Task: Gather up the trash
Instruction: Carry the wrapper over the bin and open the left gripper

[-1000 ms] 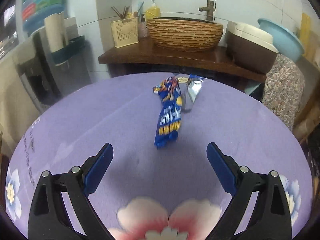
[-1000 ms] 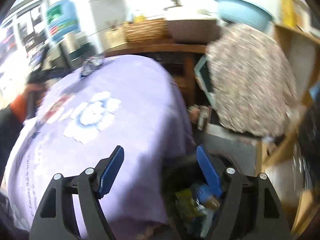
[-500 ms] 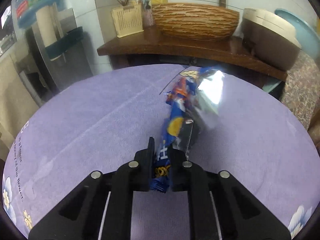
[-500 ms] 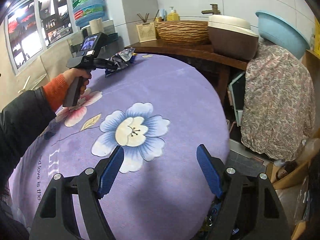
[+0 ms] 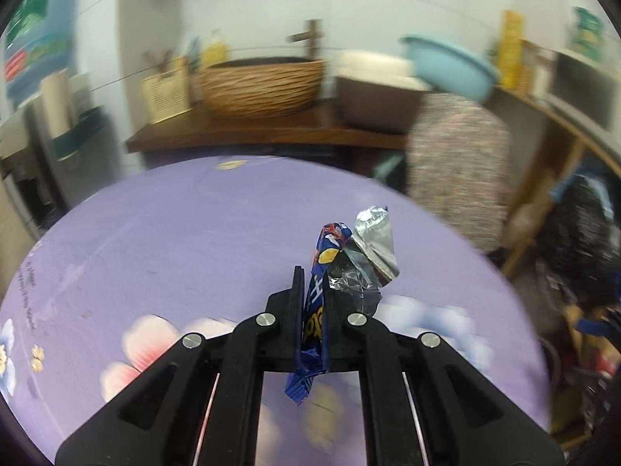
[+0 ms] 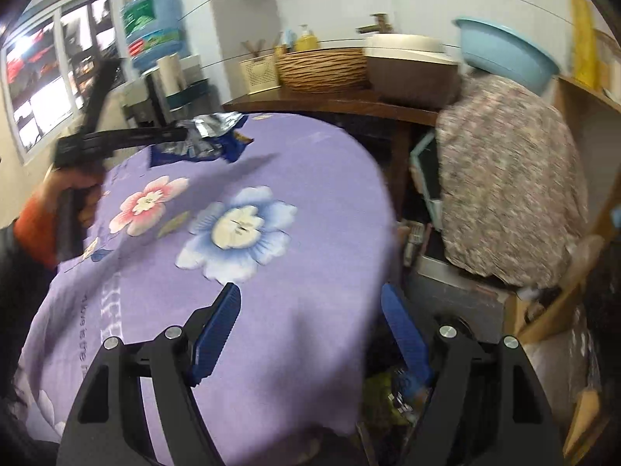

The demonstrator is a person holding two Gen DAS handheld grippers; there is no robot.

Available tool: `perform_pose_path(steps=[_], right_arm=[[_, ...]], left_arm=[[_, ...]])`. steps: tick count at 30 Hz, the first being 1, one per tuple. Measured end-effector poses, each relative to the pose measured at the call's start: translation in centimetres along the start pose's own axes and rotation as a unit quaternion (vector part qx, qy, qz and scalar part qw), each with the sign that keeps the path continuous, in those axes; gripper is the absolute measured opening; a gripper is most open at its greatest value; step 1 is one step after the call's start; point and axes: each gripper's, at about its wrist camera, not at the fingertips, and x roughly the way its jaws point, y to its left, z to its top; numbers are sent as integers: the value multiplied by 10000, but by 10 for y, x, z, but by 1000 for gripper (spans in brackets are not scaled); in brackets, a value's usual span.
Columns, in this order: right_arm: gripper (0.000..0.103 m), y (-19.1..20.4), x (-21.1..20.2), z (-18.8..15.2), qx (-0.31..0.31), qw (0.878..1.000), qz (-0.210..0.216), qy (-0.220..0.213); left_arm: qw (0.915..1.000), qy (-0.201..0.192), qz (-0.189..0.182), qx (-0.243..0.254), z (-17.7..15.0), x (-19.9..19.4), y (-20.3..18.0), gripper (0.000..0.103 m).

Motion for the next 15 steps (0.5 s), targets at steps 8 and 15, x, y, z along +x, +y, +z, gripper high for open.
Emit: perform_pose_path(steps=[8, 15], right_arm=[[75, -64, -57, -55, 734, 9943, -767, -134], [75, -123, -102, -114, 1458, 9792, -1405, -160]], left_arm=[[9909, -25, -1224, 564, -26, -45, -132, 7], [9728, 474, -1952, 1156, -60, -35, -251, 7]])
